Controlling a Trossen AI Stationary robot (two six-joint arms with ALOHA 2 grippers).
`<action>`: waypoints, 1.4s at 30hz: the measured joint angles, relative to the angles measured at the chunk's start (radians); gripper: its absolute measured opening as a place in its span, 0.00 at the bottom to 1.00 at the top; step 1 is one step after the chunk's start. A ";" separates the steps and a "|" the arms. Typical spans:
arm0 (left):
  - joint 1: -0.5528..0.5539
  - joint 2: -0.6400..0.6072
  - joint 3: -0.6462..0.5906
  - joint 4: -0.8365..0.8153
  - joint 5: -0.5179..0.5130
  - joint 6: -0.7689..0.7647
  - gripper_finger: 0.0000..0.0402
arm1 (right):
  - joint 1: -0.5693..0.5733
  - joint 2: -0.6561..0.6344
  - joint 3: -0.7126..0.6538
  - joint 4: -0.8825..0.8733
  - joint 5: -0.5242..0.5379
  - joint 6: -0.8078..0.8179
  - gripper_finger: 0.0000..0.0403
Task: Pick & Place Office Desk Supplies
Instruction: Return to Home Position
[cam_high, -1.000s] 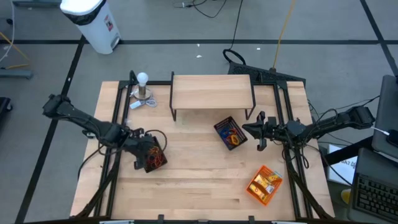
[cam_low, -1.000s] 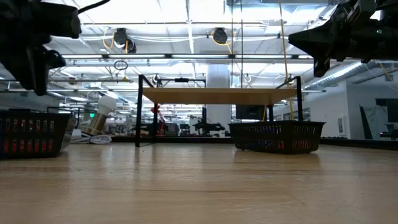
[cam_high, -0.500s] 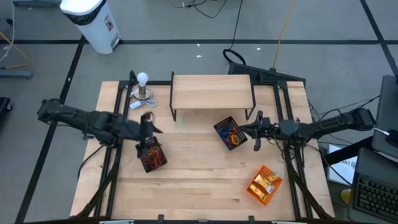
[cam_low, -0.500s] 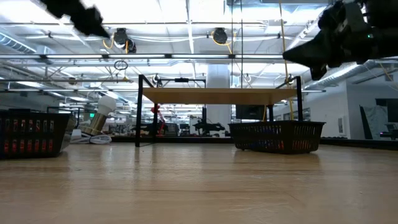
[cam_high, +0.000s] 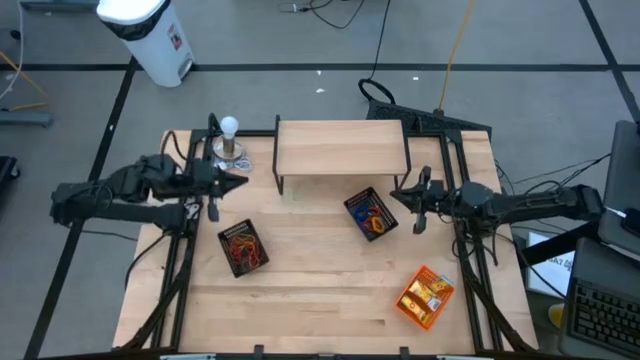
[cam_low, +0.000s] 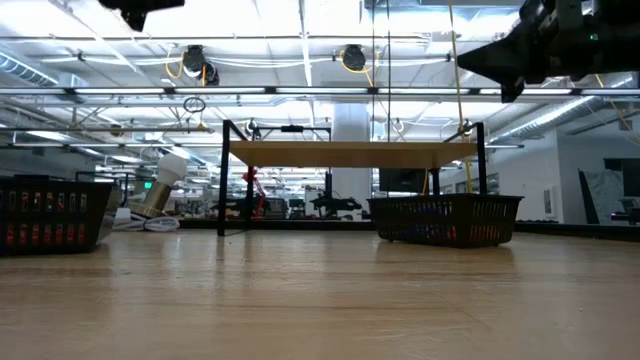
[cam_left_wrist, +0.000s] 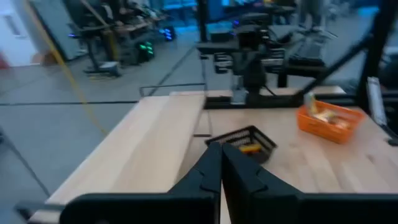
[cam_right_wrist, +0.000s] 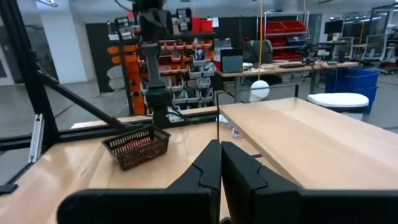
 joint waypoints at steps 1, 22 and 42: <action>0.020 -0.022 -0.022 0.012 0.003 -0.008 0.01 | -0.004 -0.019 0.000 -0.019 0.000 0.000 0.00; 0.152 -0.484 -0.401 0.210 0.058 -0.091 0.00 | -0.122 -0.236 -0.011 -0.266 -0.095 0.049 0.00; 0.152 -0.539 -0.559 0.236 0.057 -0.093 0.00 | -0.162 -0.417 -0.212 -0.105 -0.101 0.118 0.00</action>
